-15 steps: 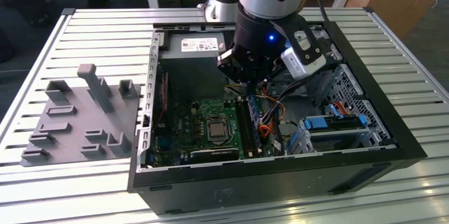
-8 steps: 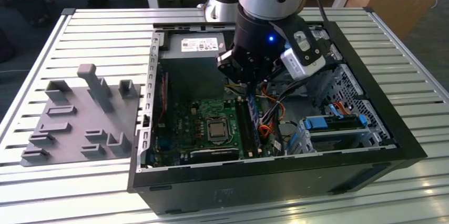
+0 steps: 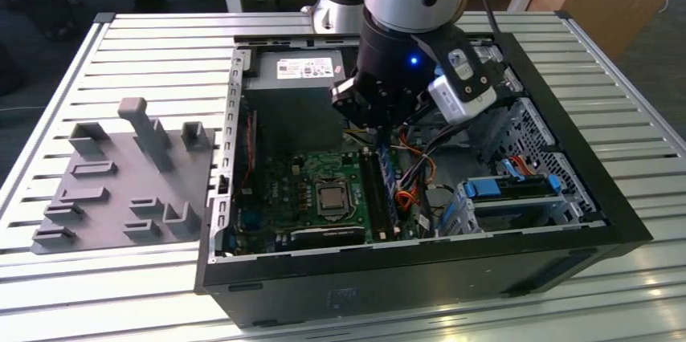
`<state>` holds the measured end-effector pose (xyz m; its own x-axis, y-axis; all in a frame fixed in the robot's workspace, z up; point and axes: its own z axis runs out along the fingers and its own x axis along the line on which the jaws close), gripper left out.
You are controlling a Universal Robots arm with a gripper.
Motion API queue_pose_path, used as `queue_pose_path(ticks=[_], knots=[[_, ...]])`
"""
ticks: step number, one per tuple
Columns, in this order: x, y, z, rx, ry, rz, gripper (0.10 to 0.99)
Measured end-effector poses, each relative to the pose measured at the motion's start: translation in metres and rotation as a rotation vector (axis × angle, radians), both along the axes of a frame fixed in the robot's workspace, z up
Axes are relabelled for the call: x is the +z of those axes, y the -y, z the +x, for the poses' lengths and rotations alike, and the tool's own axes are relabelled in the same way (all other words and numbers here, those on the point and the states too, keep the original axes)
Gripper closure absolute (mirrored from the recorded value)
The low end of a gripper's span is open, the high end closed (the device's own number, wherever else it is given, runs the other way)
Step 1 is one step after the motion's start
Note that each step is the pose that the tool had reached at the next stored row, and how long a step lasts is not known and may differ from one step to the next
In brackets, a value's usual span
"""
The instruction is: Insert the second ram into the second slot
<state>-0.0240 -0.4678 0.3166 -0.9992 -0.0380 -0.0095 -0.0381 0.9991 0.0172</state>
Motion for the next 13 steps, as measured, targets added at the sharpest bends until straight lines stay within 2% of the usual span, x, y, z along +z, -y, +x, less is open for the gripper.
queue_pose_path(ticks=[13], knots=[[-0.0029,0.0000,0.0000,0.000,0.0000,0.000,0.949]])
